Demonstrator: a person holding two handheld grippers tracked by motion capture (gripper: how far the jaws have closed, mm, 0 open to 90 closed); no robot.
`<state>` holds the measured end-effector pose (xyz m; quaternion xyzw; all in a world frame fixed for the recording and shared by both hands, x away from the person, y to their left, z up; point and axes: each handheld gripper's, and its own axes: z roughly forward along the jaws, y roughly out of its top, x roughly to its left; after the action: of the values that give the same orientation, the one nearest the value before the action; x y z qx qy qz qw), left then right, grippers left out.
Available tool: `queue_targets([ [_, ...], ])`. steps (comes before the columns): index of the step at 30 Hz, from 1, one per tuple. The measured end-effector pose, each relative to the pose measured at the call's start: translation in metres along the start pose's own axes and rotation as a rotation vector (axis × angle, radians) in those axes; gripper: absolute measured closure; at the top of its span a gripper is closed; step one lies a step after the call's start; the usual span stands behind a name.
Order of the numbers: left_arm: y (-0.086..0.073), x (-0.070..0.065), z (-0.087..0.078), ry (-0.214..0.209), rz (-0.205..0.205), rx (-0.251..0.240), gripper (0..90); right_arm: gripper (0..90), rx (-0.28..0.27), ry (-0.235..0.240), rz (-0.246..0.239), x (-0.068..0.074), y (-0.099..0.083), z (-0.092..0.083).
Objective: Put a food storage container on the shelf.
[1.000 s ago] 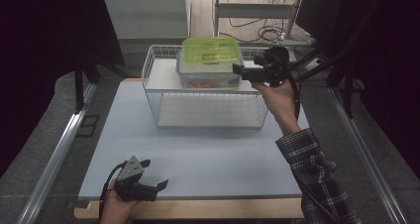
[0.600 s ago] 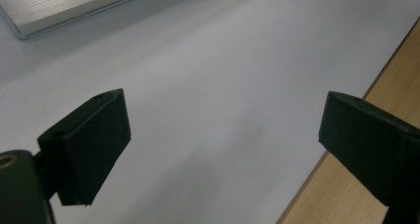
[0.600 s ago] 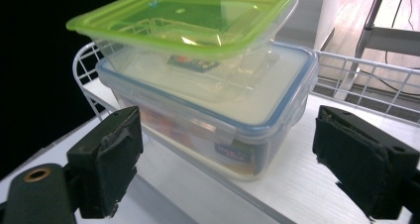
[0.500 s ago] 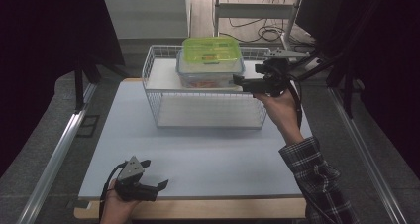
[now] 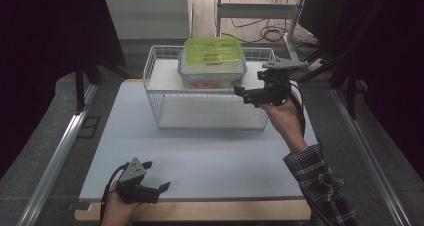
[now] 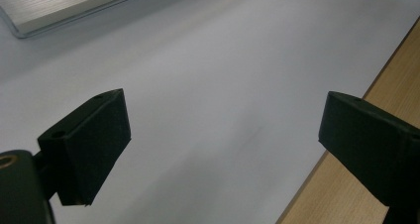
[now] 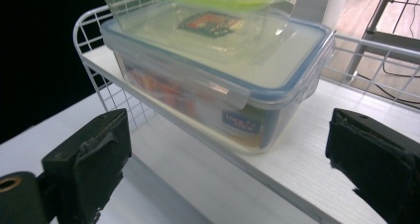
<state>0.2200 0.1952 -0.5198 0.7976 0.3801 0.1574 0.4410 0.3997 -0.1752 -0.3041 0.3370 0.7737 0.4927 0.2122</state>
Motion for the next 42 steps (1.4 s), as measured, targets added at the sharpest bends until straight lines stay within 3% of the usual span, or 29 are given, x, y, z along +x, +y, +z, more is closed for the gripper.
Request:
queue_targets([
  [6,0.0,0.0,0.0,0.0,-0.001,0.0,5.8,2.3,0.01,-0.014,-0.05,0.007,-0.006,0.002],
  [27,0.0,0.0,0.001,-0.006,0.001,0.005,5.8,1.5,0.026,0.014,-0.111,0.025,-0.026,0.01],
  [42,0.0,0.0,0.001,-0.009,0.004,0.007,5.8,1.1,0.034,0.055,-0.089,0.029,-0.045,0.013],
])
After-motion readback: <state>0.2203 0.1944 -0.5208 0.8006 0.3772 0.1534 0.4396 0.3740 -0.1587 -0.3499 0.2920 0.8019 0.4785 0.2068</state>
